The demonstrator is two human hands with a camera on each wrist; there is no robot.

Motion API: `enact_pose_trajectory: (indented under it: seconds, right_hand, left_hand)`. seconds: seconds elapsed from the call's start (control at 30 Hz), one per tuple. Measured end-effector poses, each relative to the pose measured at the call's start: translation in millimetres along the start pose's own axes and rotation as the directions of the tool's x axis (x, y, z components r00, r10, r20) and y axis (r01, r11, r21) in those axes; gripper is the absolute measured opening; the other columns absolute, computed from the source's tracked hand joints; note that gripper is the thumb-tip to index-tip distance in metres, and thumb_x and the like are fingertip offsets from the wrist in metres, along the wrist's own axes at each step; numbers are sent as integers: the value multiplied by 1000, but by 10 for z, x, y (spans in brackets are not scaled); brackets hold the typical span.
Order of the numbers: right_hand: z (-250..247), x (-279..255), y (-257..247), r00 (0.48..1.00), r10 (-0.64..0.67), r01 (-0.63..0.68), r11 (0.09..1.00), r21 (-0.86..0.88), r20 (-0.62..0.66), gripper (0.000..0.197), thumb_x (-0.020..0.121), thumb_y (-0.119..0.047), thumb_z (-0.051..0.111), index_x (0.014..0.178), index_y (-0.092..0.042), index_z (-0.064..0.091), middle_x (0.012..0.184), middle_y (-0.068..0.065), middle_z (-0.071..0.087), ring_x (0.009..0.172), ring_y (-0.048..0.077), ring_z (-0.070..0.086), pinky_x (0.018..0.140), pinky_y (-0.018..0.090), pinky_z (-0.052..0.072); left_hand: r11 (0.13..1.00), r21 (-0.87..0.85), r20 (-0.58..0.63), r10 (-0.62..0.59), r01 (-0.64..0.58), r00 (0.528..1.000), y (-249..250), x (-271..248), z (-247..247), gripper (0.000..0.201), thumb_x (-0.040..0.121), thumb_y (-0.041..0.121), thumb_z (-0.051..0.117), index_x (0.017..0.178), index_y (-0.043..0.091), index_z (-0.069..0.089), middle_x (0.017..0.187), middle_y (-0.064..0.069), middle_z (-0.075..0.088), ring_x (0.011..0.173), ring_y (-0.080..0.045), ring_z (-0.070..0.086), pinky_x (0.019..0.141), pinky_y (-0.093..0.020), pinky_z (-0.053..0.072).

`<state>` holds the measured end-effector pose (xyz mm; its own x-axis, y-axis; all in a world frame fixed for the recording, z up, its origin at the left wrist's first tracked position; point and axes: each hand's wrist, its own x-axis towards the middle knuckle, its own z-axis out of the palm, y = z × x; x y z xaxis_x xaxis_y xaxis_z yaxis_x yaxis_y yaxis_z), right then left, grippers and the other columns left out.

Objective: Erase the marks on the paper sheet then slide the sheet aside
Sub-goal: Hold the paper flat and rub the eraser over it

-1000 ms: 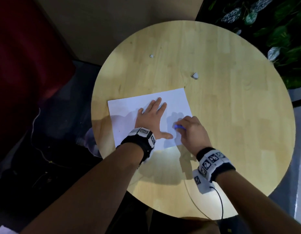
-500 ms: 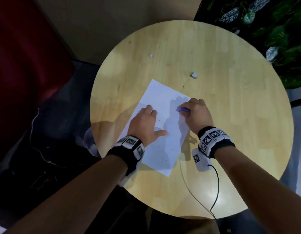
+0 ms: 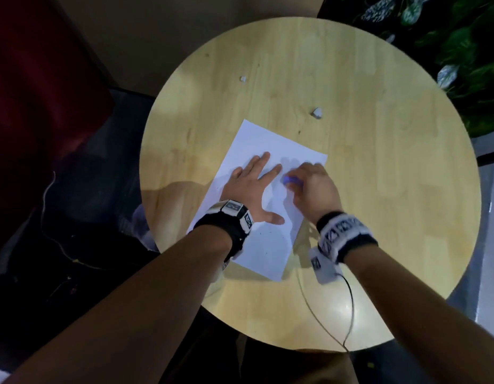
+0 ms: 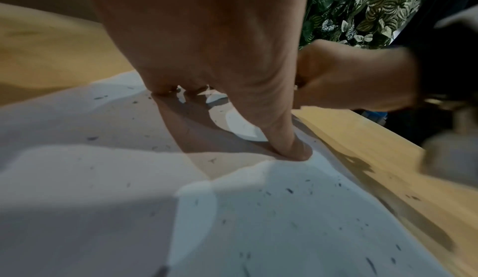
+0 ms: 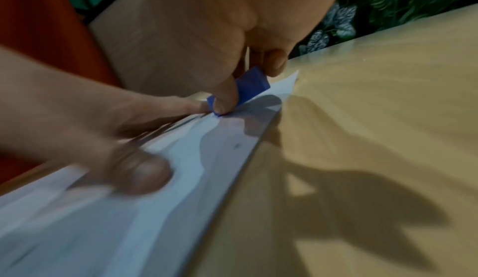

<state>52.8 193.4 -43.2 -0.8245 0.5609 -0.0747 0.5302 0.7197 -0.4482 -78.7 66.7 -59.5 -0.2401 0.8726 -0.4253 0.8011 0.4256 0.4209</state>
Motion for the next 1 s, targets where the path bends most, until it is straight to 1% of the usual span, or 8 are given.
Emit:
enact_pose_trajectory:
  seconds: [0.1,0.27,0.33,0.5,0.7,0.77,0.9,1.0]
  right_hand:
    - [24,154,11,999,52,-52,999,-13,-11,15,84,-9,63,93,-17,71,90,-1,61,92,23,49,64,37,49]
    - [-83,-580,-73,995,-84,87,995,-57,58,12,82,-9,68,91,-16,70,87,-2,62,83,25,52,53,36,48]
    - [-113,-443,-25,993,-105,108,992,-68,46,11,82,-8,67,89,-15,71,85,-1,62,82,26,53,53,36,48]
    - [-62,221,36,999,11,-16,994,-110,-41,15,85,-6,59,90,-14,71,90,2,62,91,26,51,58,38,50]
    - [-126,-699,-57,997,-73,76,994,-73,38,14,84,-8,65,95,-16,70,89,-2,63,83,25,52,52,34,48]
    - [-126,-564,-15,995,-92,95,992,-80,41,15,83,-6,66,93,-15,71,88,-1,63,83,26,53,53,35,48]
    - [-65,147,2,999,26,-31,992,-120,-42,17,83,-4,60,93,-13,71,92,3,61,94,27,52,60,36,49]
    - [-31,62,-23,999,25,-30,991,-131,-33,17,81,-1,62,90,-13,70,88,3,60,90,27,51,56,35,48]
  left_hand:
    - [1000,-1,6,-7,7,1000,3,-1,-6,125,68,75,74,161,38,0,166,5,-23,154,-16,-17,123,-43,0]
    - [1000,26,-1,-12,12,1000,45,-3,-20,124,69,72,76,161,35,1,167,3,-22,154,-18,-16,124,-45,2]
    - [999,31,5,-16,16,1000,46,3,-25,124,69,72,75,161,35,0,167,3,-22,154,-18,-16,124,-45,2]
    - [998,59,33,-12,10,999,22,-15,-26,134,61,80,74,161,35,-3,166,3,-25,154,-18,-18,123,-45,0]
    - [997,77,23,-11,9,1000,49,-31,-20,141,56,77,79,161,33,-3,166,2,-25,153,-19,-19,123,-44,0]
    - [997,80,24,-15,13,1000,57,-39,-34,140,57,77,79,161,33,-3,166,2,-25,154,-19,-18,123,-44,0]
    - [995,99,49,-26,21,998,64,-28,-47,142,56,82,76,161,33,-7,165,2,-26,153,-19,-19,123,-46,0]
    - [994,106,49,-29,24,998,65,-30,-34,143,54,83,76,161,34,-6,165,2,-26,153,-18,-19,123,-46,0]
